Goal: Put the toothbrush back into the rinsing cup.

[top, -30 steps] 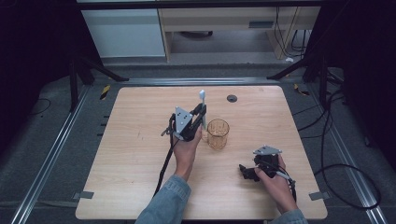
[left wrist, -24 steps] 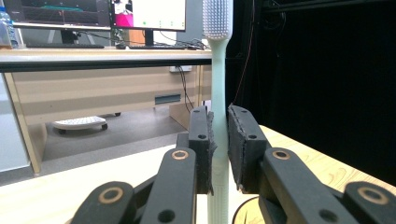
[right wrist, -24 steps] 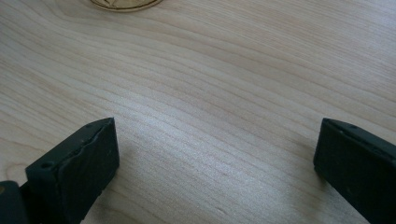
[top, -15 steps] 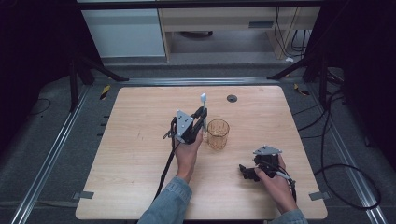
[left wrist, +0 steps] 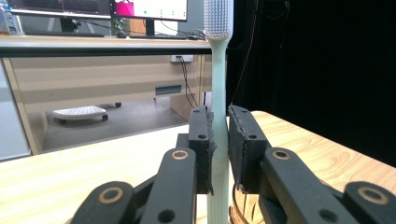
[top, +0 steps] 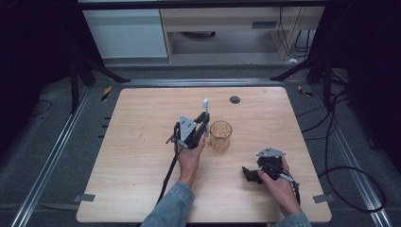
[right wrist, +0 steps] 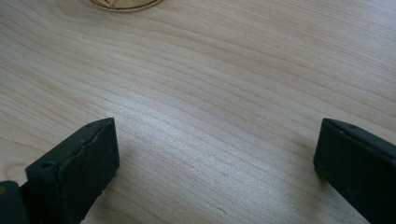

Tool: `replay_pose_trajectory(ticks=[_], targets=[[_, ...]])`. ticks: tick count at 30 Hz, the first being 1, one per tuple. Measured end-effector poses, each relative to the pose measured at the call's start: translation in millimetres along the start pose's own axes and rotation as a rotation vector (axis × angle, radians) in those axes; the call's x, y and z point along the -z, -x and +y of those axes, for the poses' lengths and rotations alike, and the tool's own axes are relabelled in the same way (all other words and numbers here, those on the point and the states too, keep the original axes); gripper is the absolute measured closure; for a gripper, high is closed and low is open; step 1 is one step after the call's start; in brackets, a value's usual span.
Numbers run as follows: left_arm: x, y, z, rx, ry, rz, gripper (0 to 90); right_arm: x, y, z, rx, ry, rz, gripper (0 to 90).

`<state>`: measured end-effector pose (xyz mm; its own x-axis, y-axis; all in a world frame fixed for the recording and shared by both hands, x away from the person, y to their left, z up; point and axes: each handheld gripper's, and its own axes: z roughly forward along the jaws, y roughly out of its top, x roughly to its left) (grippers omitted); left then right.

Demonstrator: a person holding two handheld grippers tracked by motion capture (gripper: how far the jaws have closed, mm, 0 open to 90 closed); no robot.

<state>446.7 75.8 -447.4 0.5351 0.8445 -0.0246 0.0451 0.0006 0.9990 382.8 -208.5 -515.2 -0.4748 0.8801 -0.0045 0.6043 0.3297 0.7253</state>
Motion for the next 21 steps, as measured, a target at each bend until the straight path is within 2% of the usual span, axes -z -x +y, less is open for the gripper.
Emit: replay_pose_trajectory(ticks=[21], targets=[[1.0, -1.0, -17.7, -0.002, -0.021, 0.005, 79.1, 0.0, -0.1, 0.0, -0.003, 0.000, 0.000, 0.5]])
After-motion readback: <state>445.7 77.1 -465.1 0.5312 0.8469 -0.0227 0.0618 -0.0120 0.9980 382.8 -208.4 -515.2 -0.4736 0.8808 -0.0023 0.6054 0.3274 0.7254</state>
